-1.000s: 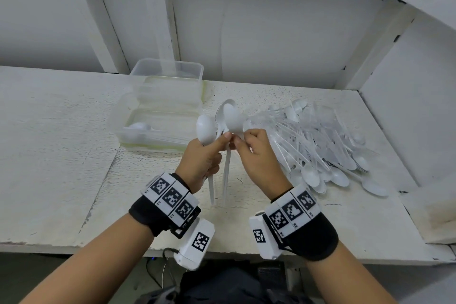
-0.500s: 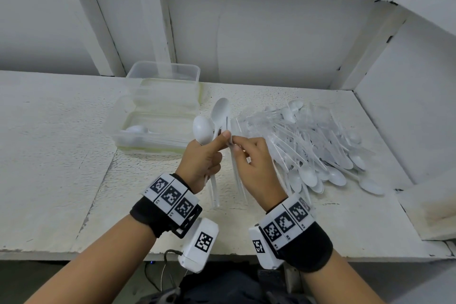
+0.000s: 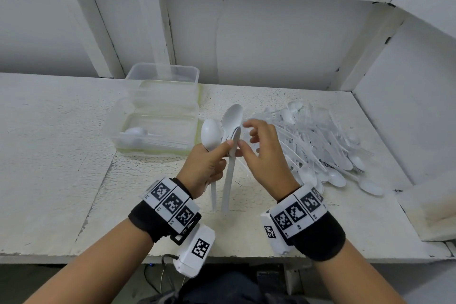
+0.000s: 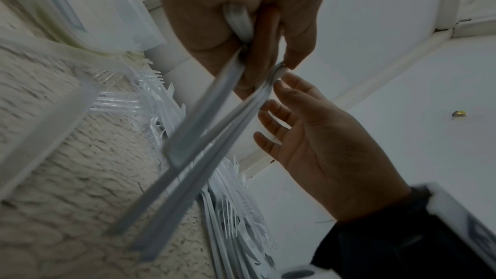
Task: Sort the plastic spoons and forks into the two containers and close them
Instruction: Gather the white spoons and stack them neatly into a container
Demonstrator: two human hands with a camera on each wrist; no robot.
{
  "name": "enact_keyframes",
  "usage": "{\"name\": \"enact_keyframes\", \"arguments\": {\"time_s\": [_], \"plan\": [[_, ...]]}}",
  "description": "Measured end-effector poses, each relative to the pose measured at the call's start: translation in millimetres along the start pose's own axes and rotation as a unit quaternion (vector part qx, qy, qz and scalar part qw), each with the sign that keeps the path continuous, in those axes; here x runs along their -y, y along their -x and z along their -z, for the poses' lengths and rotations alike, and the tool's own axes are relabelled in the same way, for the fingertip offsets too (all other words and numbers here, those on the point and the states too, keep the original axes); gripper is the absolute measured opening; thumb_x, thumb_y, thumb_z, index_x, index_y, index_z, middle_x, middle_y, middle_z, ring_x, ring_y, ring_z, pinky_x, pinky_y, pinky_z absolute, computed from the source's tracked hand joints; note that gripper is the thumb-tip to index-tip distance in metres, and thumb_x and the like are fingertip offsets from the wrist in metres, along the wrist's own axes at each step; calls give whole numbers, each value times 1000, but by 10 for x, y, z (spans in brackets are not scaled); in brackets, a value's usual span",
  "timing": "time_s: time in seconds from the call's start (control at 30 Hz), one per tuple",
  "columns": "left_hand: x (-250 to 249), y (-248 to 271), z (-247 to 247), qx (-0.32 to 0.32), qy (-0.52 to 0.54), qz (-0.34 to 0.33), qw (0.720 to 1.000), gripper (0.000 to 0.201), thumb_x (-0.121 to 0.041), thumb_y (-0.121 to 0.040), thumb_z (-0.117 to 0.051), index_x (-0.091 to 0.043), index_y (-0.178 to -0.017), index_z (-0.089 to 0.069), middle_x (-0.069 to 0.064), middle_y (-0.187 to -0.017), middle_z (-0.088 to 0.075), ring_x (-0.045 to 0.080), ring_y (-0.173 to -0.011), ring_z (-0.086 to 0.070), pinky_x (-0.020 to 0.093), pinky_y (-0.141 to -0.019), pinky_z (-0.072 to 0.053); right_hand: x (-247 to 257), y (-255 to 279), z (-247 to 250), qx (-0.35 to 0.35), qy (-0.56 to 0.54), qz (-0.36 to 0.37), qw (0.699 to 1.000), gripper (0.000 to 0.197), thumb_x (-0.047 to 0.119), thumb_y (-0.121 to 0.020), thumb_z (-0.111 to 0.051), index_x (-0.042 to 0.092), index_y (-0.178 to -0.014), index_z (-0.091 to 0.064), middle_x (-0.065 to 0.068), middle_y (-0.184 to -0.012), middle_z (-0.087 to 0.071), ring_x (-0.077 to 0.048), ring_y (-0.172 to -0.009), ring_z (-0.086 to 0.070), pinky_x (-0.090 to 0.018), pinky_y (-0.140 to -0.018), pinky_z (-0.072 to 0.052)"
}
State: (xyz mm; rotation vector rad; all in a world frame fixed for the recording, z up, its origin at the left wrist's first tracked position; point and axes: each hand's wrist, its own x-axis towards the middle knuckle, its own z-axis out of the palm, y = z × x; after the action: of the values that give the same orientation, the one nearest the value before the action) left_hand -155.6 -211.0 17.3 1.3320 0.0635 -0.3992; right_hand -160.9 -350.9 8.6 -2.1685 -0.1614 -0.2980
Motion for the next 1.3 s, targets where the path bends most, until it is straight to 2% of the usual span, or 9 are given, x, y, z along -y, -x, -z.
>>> {"name": "enact_keyframes", "arguments": {"time_s": [0.07, 0.3, 0.43, 0.53, 0.7, 0.9, 1.0, 1.13, 1.3], "plan": [[-12, 6, -1, 16, -7, 7, 1000, 24, -17, -95, -50, -12, -71, -51, -1, -60, -67, 4, -35, -19, 14, -35, -16, 3, -34, 3, 4, 16, 10, 1000, 37, 17, -92, -56, 27, -127, -51, 3, -108, -38, 1, -93, -44, -1, -79, -34], [13, -23, 54, 29, -53, 14, 998, 26, -27, -96, -47, -9, -81, -59, 10, -90, -68, 6, -36, -22, 14, -36, -18, -23, -95, 85, 31, 0, 33, 999, 13, 9, -90, -56, 19, -97, -61, 6, -98, -52, 0, -90, -50, -1, -75, -34], [17, -62, 97, 16, -70, 13, 997, 28, -28, -98, -41, -9, -84, -54, 16, -80, -50, 7, -37, -24, 15, -36, -19, 8, -152, 176, 20, -27, 28, 999, 9, 11, -93, -53, 11, -100, -59, 7, -86, -60, 0, -79, -54, -7, -69, -41], [18, -48, 129, 51, -137, 13, 989, 35, -34, -96, -43, -5, -86, -61, 10, -53, -38, 8, -35, -25, 17, -37, -22, 8, -201, 230, 1, -55, -3, 998, 30, 10, -92, -55, 17, -121, -53, 15, -83, -54, 3, -77, -54, -7, -72, -43], [27, -20, 108, 74, -191, 6, 979, 40, -35, -96, -44, -3, -83, -64, -7, -39, -33, 7, -34, -28, 18, -37, -26, -26, -220, 201, -6, -23, -37, 999, 26, 16, -93, -54, 13, -119, -59, -3, -106, -53, -5, -78, -56, -26, -79, -52], [46, -80, 131, -20, -172, -17, 985, 32, -35, -97, -42, -11, -84, -60, -2, -53, -59, 10, -40, -48, 21, -41, -40, -50, -195, 310, -4, -51, -47, 998, 10, 12, -92, -54, 15, -97, -62, 7, -81, -61, -8, -71, -56, -29, -72, -51], [-4, -123, 198, -110, -154, -30, 981, 33, -39, -95, -44, -12, -78, -52, -2, -50, -51, 11, -41, -47, 20, -38, -38, -57, -201, 402, -31, -91, -40, 995, 11, 9, -92, -54, 17, -94, -62, 6, -82, -63, -6, -73, -57, -19, -64, -52], [-61, -159, 227, -101, -192, -39, 975, 49, -57, -93, -26, -16, -87, -52, -8, -58, -32, 9, -49, -27, 23, -46, -23, -47, -206, 499, -22, -115, -27, 993, 14, 8, -91, -56, 21, -92, -62, 8, -83, -63, -4, -74, -58, -13, -63, -51], [-68, -195, 168, -58, -165, -7, 985, 24, -23, -100, -36, -14, -84, -52, -1, -67, -36, 11, -55, -36, 23, -51, -32, 15, -200, 496, 22, -102, 6, 995, 17, 7, -90, -57, 23, -90, -62, 16, -76, -60, 4, -68, -55, -13, -65, -49]]}}
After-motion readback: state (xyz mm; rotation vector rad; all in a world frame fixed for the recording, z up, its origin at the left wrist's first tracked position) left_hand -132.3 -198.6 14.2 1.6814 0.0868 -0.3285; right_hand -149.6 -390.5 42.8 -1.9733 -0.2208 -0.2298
